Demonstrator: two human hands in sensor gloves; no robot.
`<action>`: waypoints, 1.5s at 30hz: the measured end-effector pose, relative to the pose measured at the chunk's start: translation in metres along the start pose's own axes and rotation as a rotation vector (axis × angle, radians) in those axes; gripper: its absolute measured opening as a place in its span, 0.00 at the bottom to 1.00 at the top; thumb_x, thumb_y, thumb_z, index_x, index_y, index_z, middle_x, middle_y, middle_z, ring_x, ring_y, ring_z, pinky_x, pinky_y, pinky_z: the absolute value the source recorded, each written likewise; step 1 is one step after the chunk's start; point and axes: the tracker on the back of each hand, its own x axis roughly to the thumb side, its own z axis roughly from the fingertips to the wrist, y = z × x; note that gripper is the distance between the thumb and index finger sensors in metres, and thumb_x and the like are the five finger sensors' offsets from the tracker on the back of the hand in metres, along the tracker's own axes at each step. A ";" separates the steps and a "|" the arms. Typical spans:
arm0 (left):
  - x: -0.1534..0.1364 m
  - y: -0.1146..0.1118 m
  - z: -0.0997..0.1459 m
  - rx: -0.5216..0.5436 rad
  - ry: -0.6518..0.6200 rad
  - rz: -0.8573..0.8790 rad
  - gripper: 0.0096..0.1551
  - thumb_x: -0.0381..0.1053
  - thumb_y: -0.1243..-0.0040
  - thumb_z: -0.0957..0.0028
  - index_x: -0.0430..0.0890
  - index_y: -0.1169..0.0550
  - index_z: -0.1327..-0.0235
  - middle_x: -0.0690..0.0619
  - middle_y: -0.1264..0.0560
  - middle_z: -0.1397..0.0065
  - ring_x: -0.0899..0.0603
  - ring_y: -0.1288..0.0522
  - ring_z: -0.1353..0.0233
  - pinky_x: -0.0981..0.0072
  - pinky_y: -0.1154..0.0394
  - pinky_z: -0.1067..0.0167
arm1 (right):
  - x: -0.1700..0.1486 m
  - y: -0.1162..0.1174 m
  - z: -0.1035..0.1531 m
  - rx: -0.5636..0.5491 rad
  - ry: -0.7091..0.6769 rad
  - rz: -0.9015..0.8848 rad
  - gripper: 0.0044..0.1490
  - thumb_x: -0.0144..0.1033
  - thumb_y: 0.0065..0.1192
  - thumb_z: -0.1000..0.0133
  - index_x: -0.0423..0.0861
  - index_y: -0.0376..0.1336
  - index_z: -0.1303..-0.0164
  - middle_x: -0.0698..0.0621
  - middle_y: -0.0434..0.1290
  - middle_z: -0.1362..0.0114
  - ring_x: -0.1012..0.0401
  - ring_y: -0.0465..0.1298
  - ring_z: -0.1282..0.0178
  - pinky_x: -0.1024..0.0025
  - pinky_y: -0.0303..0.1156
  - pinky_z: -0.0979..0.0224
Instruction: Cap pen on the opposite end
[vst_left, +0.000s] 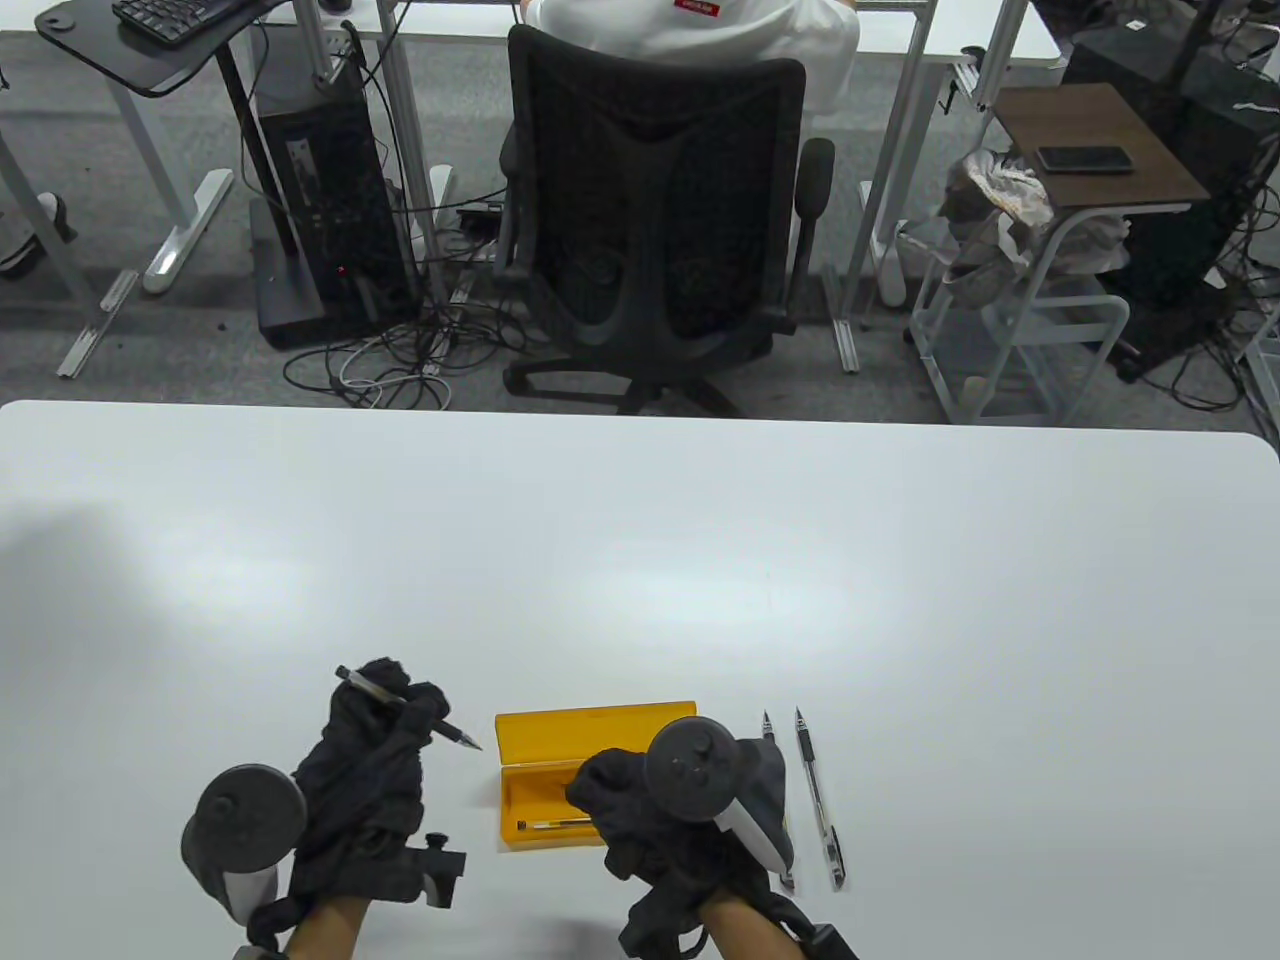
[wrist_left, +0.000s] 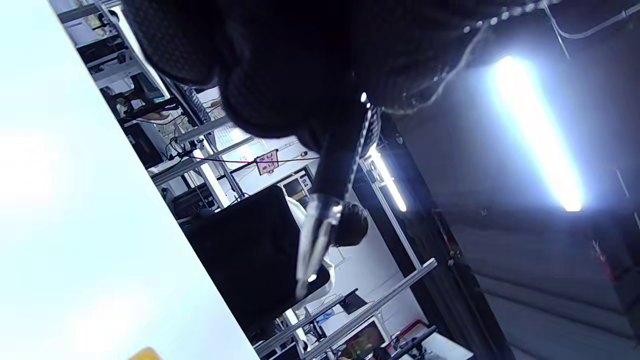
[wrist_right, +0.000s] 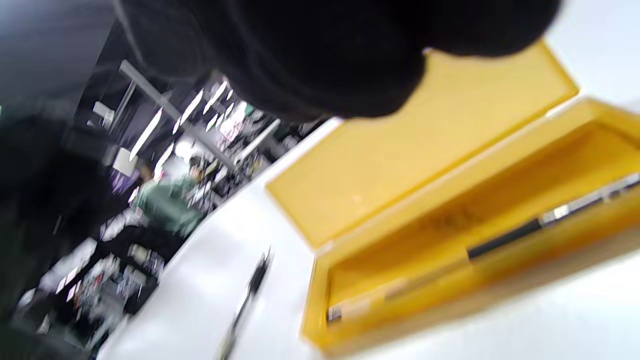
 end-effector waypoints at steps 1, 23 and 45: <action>-0.001 0.000 0.001 -0.015 0.003 0.002 0.34 0.48 0.31 0.44 0.36 0.32 0.30 0.44 0.15 0.43 0.42 0.18 0.50 0.40 0.31 0.34 | -0.002 -0.001 -0.001 -0.009 0.013 -0.022 0.30 0.50 0.66 0.53 0.40 0.77 0.55 0.50 0.84 0.68 0.65 0.81 0.78 0.68 0.80 0.68; 0.034 -0.048 0.012 -0.348 -0.410 -0.687 0.25 0.46 0.36 0.45 0.43 0.20 0.34 0.42 0.17 0.42 0.35 0.25 0.40 0.29 0.41 0.30 | -0.001 0.006 0.008 -0.052 -0.078 0.126 0.28 0.35 0.59 0.50 0.50 0.71 0.39 0.46 0.79 0.46 0.57 0.82 0.55 0.59 0.78 0.50; 0.038 -0.062 0.017 -0.430 -0.466 -0.720 0.25 0.47 0.35 0.46 0.44 0.20 0.34 0.43 0.17 0.42 0.36 0.24 0.40 0.28 0.42 0.29 | -0.002 0.010 0.008 -0.022 -0.084 0.083 0.29 0.38 0.58 0.49 0.48 0.70 0.37 0.47 0.79 0.47 0.58 0.82 0.56 0.60 0.79 0.51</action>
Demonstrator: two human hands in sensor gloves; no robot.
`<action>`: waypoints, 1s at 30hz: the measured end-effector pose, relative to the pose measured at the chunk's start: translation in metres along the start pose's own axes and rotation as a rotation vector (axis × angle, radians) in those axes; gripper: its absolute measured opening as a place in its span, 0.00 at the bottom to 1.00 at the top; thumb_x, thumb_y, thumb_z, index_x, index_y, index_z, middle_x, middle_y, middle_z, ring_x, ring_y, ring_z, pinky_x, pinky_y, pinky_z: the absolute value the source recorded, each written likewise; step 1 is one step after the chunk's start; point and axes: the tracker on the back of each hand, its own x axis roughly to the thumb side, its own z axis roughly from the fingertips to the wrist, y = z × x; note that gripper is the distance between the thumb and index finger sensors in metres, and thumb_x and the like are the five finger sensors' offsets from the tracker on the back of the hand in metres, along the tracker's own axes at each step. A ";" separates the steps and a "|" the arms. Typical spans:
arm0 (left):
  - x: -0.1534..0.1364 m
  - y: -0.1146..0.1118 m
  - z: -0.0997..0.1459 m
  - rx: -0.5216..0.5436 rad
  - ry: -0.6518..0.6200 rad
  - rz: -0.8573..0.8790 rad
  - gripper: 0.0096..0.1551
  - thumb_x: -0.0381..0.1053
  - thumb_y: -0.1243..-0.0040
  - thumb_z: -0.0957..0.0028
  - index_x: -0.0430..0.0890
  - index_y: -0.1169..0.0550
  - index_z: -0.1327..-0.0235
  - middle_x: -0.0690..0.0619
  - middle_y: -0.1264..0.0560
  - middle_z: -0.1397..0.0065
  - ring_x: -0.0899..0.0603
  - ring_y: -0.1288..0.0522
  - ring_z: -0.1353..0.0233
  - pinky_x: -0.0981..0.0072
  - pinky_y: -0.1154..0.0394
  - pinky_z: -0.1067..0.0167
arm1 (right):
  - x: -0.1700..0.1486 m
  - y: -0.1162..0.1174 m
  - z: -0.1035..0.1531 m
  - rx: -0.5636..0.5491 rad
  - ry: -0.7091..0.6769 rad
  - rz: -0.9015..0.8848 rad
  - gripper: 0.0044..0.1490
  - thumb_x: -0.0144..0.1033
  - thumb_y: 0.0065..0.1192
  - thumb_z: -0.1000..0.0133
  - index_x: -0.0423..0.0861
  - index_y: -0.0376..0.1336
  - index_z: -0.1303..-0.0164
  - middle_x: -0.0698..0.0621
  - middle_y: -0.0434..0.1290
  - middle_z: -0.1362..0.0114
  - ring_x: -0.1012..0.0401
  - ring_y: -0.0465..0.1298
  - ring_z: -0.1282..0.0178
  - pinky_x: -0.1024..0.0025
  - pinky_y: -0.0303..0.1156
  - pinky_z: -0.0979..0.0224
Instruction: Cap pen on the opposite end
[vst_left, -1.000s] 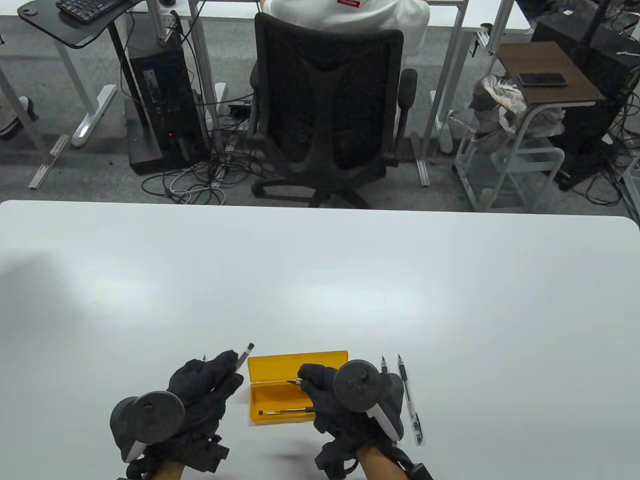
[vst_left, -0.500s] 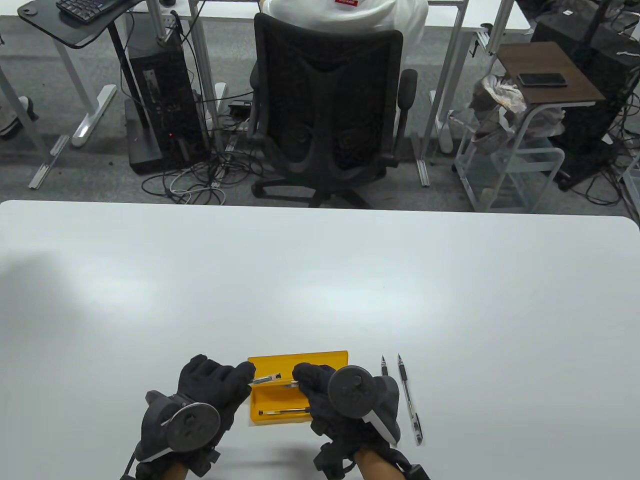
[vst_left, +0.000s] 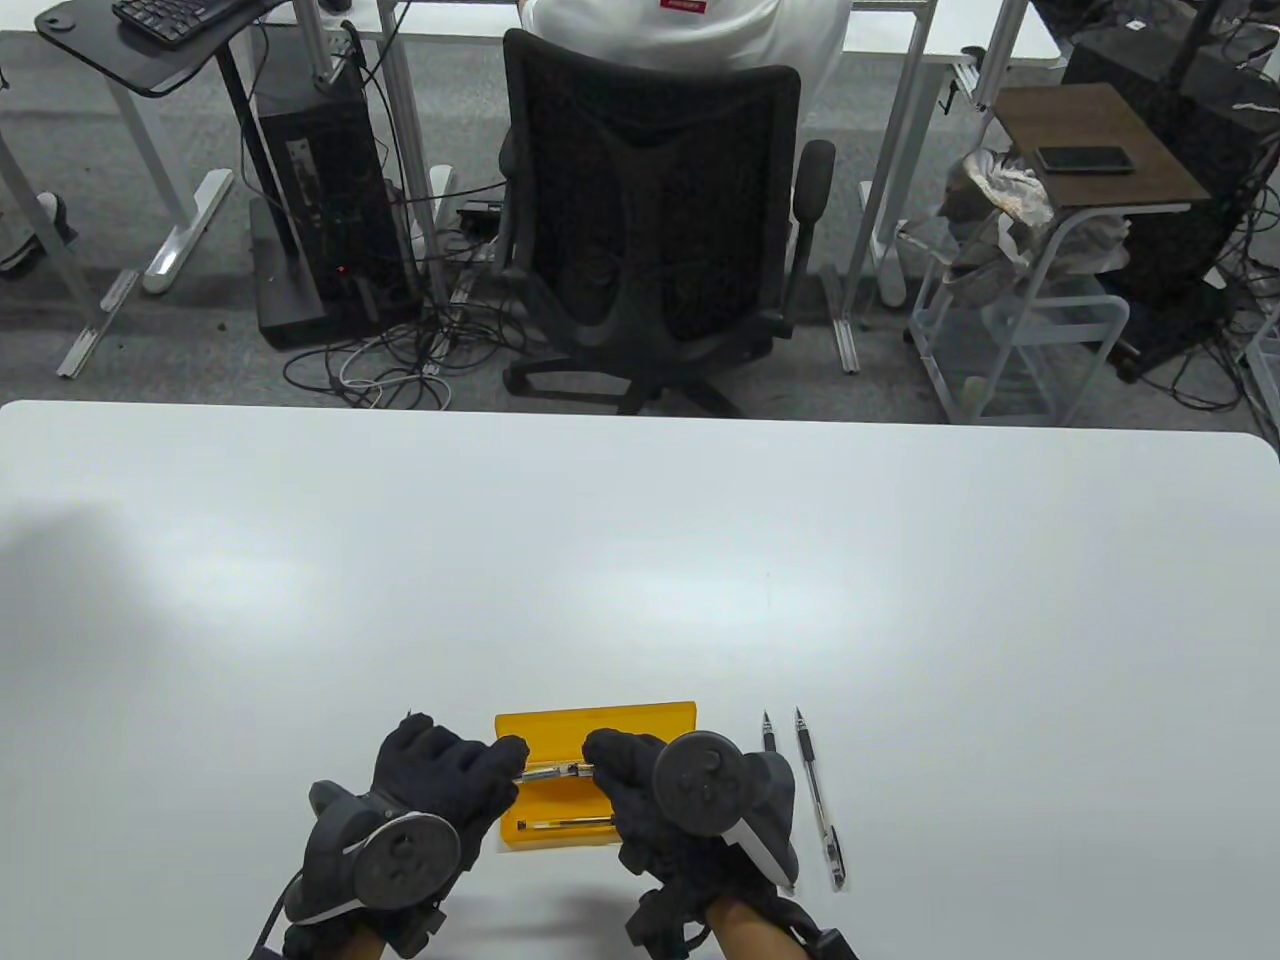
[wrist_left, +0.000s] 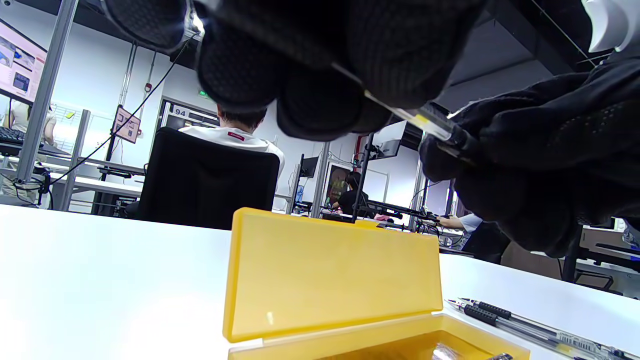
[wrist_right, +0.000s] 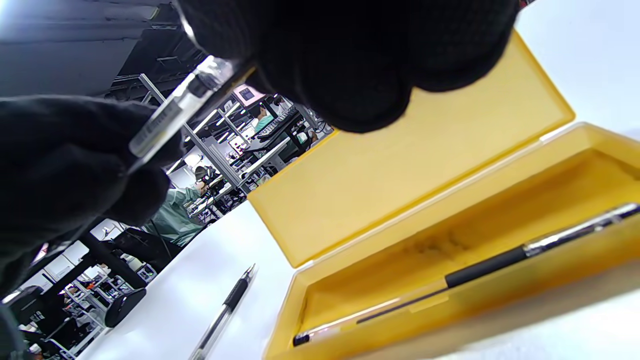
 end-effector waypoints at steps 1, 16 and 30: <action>0.001 -0.001 0.000 -0.009 -0.007 0.006 0.25 0.47 0.35 0.46 0.45 0.20 0.35 0.44 0.17 0.42 0.36 0.24 0.40 0.28 0.42 0.29 | 0.000 0.001 -0.001 0.036 -0.011 -0.035 0.29 0.38 0.58 0.49 0.47 0.70 0.37 0.47 0.79 0.47 0.57 0.82 0.56 0.60 0.79 0.51; 0.018 0.000 -0.002 0.001 -0.072 -0.069 0.24 0.45 0.36 0.48 0.41 0.17 0.39 0.42 0.14 0.46 0.35 0.23 0.44 0.29 0.41 0.30 | 0.015 0.002 0.003 0.041 -0.090 0.125 0.30 0.40 0.58 0.49 0.42 0.72 0.39 0.49 0.82 0.60 0.60 0.83 0.69 0.63 0.79 0.61; 0.017 -0.005 -0.001 -0.028 -0.085 -0.180 0.25 0.47 0.34 0.47 0.49 0.19 0.35 0.48 0.19 0.32 0.35 0.28 0.29 0.25 0.46 0.29 | 0.024 0.023 0.005 0.177 -0.130 0.360 0.30 0.47 0.63 0.51 0.42 0.76 0.48 0.51 0.84 0.64 0.60 0.84 0.72 0.63 0.80 0.63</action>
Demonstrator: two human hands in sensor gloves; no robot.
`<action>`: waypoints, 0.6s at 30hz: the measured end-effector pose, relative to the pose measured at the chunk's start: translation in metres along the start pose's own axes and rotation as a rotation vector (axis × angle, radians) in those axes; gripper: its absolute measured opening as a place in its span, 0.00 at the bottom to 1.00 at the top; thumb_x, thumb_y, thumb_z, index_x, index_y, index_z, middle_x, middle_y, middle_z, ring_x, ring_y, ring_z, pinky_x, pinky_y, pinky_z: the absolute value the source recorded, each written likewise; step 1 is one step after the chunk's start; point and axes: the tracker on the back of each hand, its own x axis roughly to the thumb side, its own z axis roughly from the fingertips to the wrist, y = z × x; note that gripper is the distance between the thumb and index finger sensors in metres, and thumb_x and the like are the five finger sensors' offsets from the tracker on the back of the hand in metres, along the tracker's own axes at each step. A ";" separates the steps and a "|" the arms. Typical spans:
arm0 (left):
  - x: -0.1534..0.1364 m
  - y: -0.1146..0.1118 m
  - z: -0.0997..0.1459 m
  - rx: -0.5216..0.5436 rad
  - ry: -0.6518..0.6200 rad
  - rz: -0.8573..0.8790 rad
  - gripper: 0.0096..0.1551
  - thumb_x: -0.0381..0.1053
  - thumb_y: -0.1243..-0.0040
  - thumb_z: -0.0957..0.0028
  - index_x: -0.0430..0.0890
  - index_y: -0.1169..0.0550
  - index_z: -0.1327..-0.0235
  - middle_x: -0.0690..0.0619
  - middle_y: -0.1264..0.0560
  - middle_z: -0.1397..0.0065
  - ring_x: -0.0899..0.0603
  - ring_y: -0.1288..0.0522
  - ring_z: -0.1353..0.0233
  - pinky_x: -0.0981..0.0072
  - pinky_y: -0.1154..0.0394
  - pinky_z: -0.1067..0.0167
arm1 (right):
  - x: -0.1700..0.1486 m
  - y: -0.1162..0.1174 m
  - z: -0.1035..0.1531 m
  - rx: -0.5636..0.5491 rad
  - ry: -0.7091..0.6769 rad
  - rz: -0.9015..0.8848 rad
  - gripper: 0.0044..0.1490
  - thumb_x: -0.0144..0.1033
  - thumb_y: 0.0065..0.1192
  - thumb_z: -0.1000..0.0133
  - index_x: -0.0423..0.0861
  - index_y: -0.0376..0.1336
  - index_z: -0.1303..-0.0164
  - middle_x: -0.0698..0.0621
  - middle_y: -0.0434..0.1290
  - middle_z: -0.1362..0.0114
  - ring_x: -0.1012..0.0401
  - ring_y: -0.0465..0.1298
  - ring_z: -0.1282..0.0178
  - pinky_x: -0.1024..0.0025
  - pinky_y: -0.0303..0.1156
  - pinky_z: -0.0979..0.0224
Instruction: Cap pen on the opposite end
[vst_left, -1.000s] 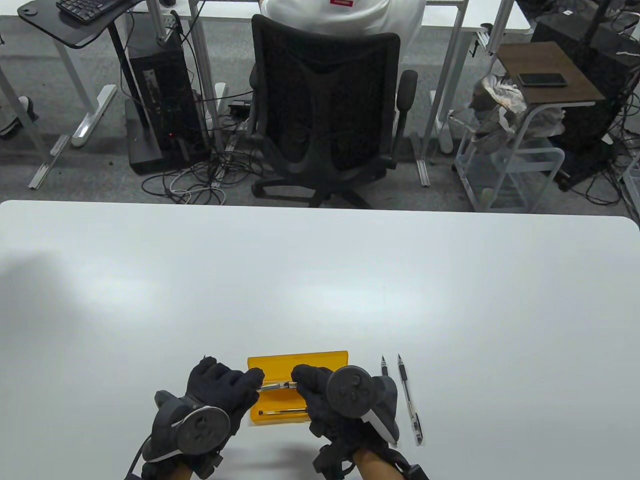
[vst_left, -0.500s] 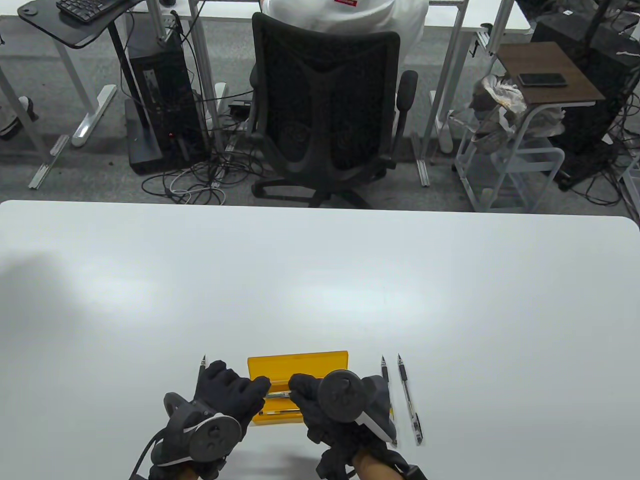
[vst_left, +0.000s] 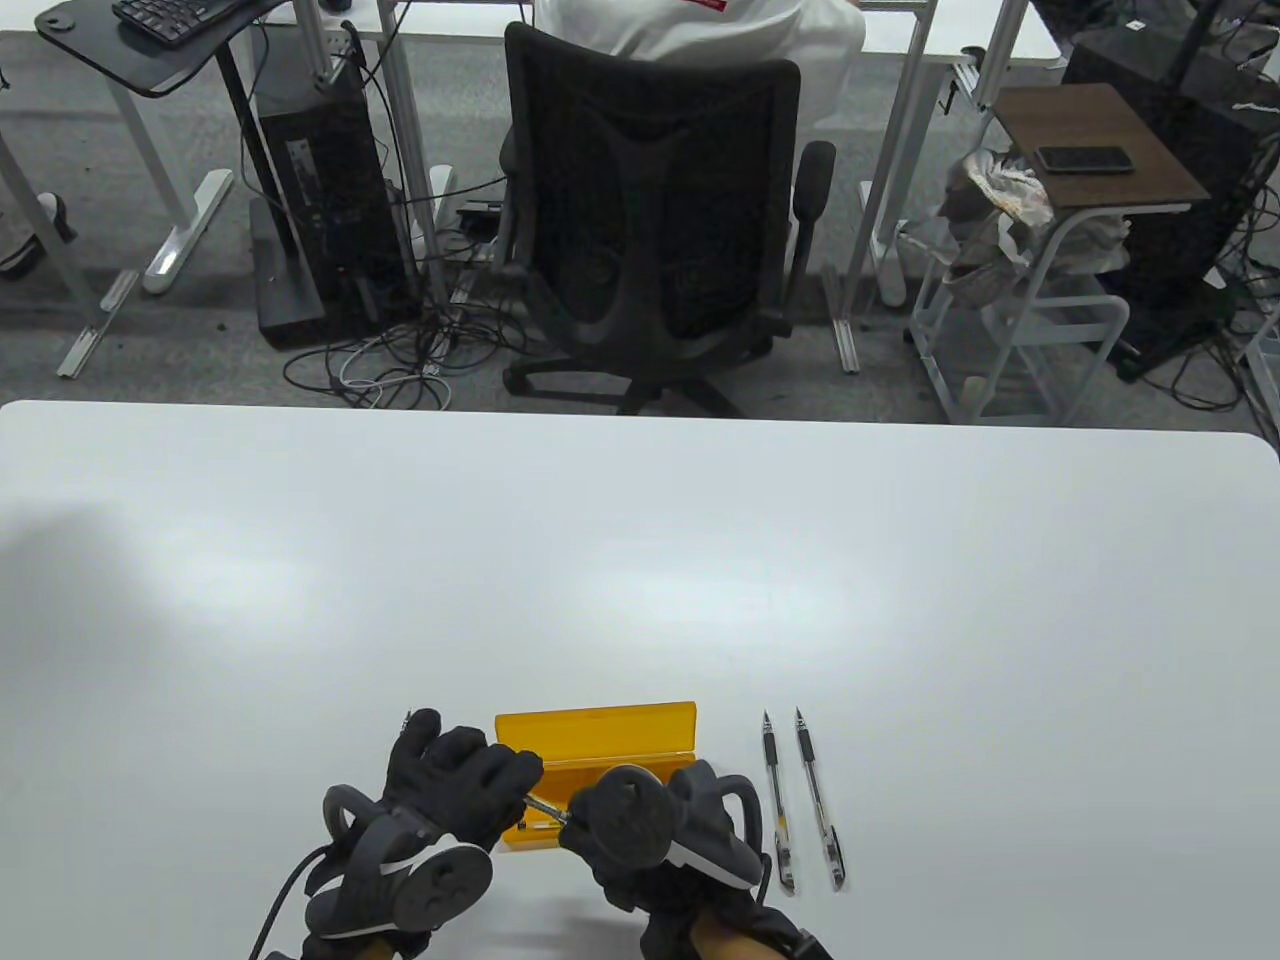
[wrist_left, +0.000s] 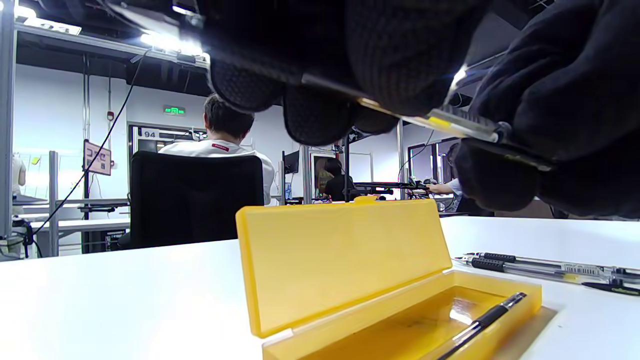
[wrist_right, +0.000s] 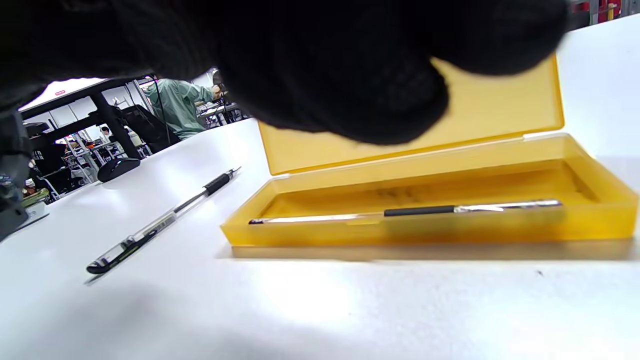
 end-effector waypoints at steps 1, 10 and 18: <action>0.000 0.000 0.000 0.001 0.007 0.017 0.26 0.47 0.33 0.47 0.49 0.20 0.34 0.48 0.19 0.32 0.35 0.29 0.29 0.25 0.46 0.29 | -0.002 0.000 -0.001 0.018 0.010 -0.009 0.30 0.47 0.62 0.51 0.42 0.76 0.48 0.51 0.84 0.64 0.61 0.84 0.72 0.63 0.80 0.62; -0.022 0.004 0.007 0.148 0.343 0.493 0.34 0.54 0.34 0.44 0.42 0.27 0.27 0.42 0.21 0.33 0.34 0.27 0.34 0.25 0.44 0.32 | -0.025 -0.009 0.000 -0.084 0.157 -0.166 0.30 0.43 0.58 0.49 0.39 0.72 0.44 0.51 0.84 0.62 0.61 0.84 0.71 0.65 0.80 0.63; -0.043 -0.031 0.018 0.118 0.523 1.341 0.33 0.52 0.32 0.43 0.45 0.27 0.25 0.45 0.23 0.29 0.35 0.29 0.30 0.28 0.44 0.28 | -0.012 -0.011 0.002 -0.064 0.004 -0.302 0.30 0.43 0.57 0.51 0.44 0.74 0.44 0.50 0.84 0.59 0.60 0.85 0.67 0.63 0.81 0.60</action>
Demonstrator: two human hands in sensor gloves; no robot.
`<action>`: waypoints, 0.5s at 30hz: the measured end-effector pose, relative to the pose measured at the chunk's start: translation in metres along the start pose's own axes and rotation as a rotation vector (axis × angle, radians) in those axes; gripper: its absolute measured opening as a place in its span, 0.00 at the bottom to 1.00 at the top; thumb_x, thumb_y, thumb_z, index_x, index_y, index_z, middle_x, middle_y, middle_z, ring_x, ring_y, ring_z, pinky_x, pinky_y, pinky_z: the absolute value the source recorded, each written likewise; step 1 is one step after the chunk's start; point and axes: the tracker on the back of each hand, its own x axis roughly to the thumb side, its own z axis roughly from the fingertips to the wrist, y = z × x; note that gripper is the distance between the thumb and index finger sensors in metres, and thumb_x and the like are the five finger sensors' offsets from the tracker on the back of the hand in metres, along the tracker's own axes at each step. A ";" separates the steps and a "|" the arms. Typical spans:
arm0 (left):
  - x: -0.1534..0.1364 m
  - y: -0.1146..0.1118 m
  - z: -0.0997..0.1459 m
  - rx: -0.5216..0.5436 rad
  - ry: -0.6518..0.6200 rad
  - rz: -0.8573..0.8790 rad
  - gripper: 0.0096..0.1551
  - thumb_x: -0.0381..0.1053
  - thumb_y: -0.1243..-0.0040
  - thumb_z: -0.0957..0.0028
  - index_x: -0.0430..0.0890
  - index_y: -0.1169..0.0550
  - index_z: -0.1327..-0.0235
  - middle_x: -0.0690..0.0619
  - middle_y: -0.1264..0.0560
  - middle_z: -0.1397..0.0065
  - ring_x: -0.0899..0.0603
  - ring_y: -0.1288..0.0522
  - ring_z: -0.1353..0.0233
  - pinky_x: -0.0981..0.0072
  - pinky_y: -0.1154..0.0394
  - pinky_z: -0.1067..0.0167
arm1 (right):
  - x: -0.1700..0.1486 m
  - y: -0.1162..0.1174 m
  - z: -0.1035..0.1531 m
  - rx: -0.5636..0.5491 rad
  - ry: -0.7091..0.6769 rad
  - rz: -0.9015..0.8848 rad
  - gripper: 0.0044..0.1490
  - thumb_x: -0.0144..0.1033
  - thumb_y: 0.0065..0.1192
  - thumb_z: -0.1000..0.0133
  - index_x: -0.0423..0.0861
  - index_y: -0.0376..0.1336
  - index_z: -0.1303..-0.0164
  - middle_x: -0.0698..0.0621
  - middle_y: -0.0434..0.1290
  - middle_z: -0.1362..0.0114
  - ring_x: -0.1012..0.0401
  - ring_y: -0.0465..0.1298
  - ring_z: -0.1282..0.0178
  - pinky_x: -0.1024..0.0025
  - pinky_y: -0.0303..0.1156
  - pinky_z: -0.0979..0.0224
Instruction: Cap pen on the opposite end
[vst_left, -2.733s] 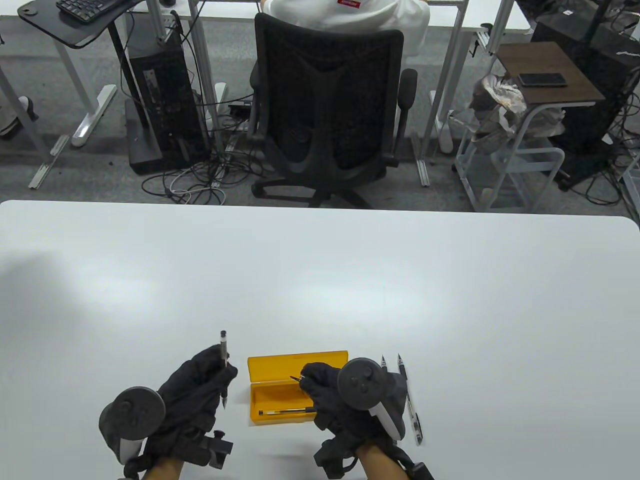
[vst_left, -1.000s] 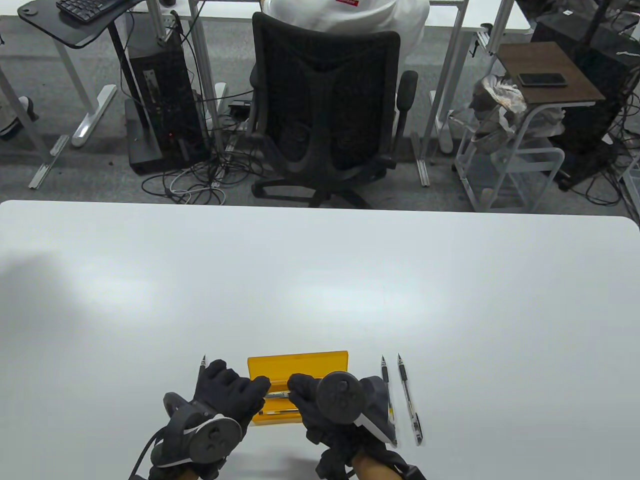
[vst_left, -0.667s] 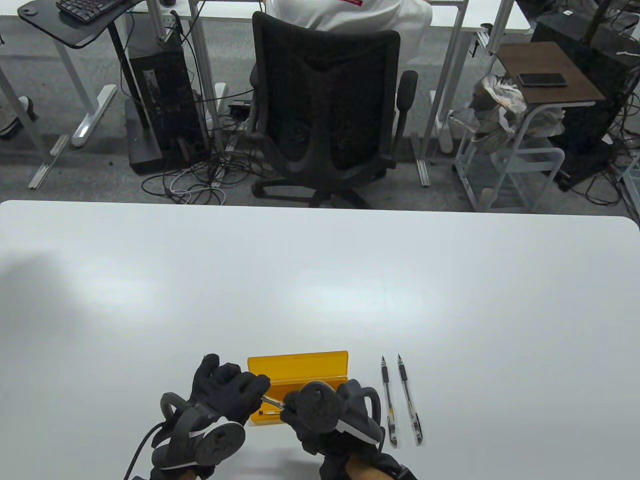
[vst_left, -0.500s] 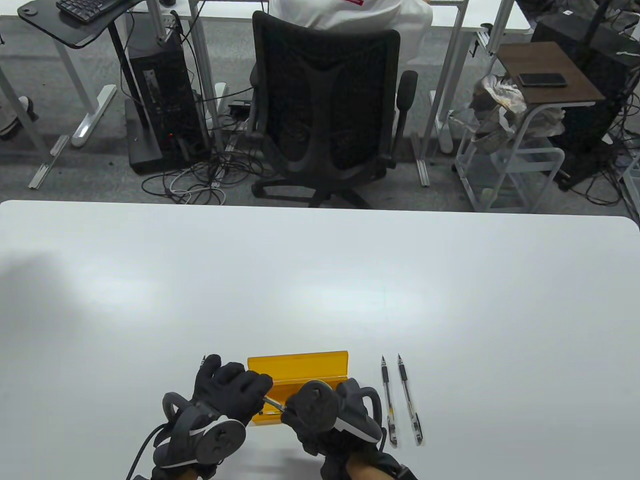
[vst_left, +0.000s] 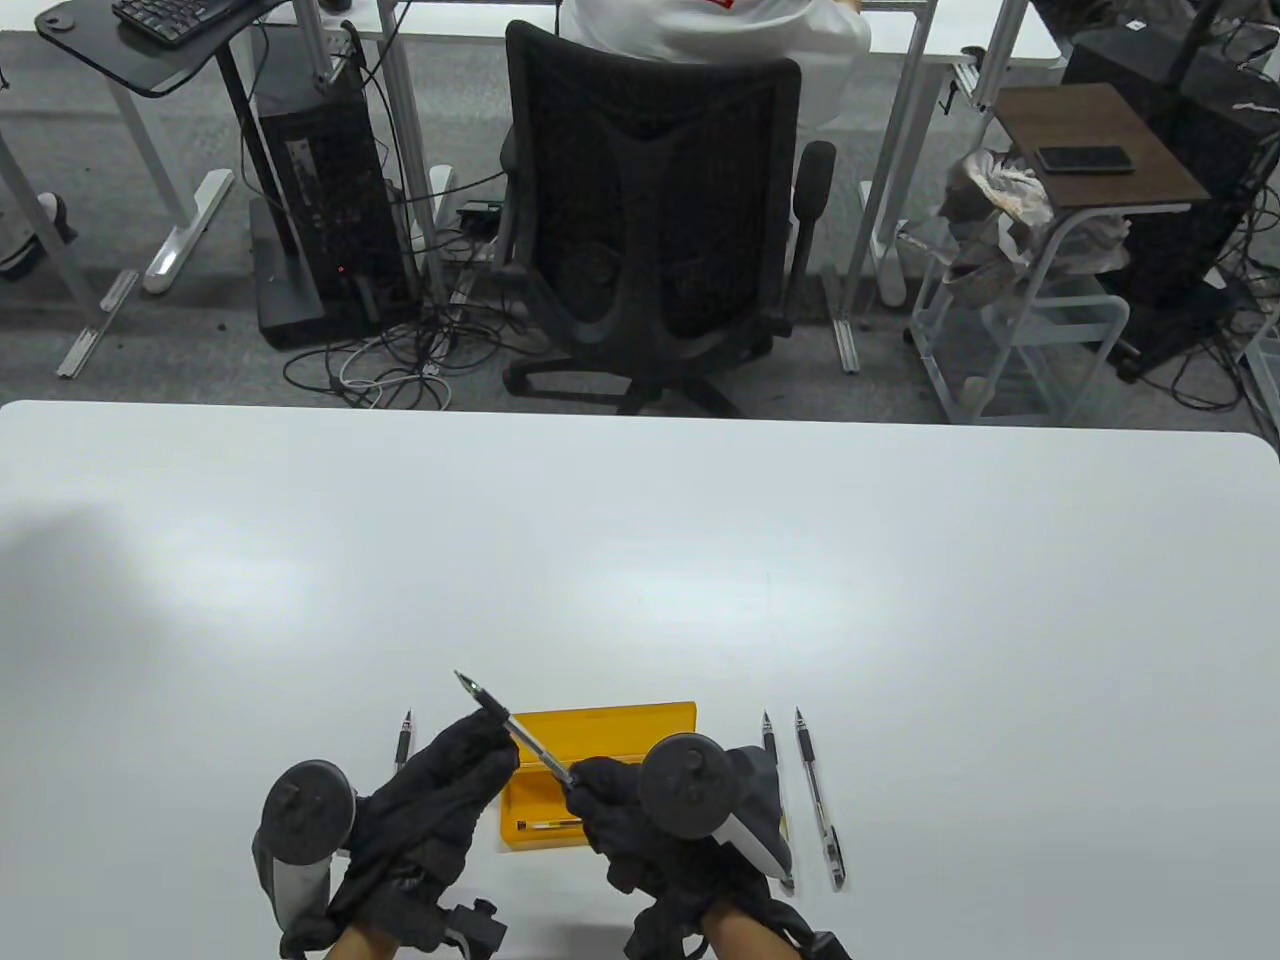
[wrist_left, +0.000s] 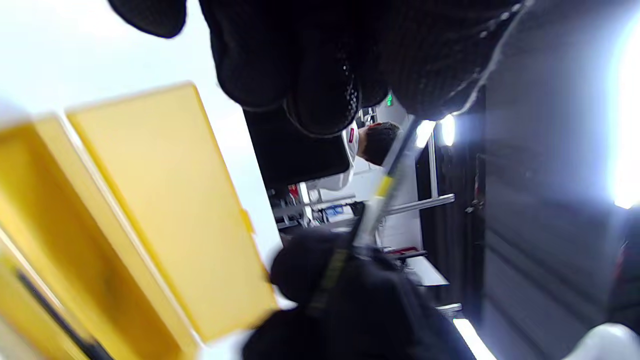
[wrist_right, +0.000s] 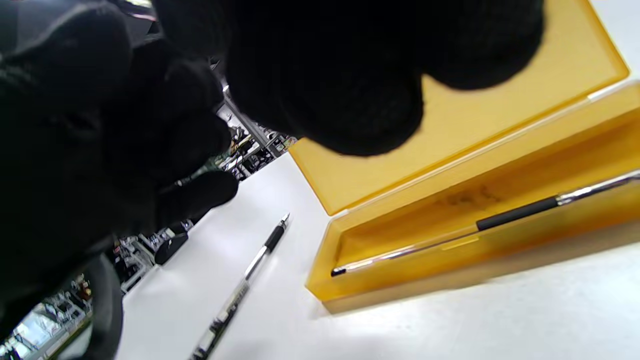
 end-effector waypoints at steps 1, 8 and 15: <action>-0.001 -0.002 -0.002 -0.060 -0.016 0.022 0.32 0.52 0.33 0.41 0.46 0.28 0.25 0.44 0.24 0.28 0.35 0.30 0.29 0.28 0.45 0.27 | 0.002 0.002 0.000 0.013 -0.011 0.021 0.30 0.43 0.57 0.51 0.44 0.74 0.44 0.51 0.84 0.59 0.60 0.85 0.67 0.63 0.81 0.60; 0.015 -0.012 0.004 -0.011 -0.145 -0.238 0.28 0.49 0.38 0.42 0.47 0.26 0.28 0.47 0.22 0.31 0.38 0.28 0.31 0.32 0.41 0.28 | 0.003 0.009 -0.002 0.032 0.011 -0.038 0.31 0.43 0.58 0.51 0.41 0.74 0.44 0.49 0.85 0.60 0.60 0.85 0.68 0.63 0.81 0.61; 0.026 0.017 0.007 0.159 -0.213 -0.393 0.27 0.48 0.41 0.41 0.43 0.27 0.29 0.41 0.23 0.29 0.35 0.27 0.32 0.31 0.40 0.30 | -0.018 0.005 -0.003 0.017 0.168 0.061 0.32 0.45 0.61 0.50 0.39 0.73 0.41 0.47 0.85 0.57 0.58 0.85 0.66 0.62 0.80 0.60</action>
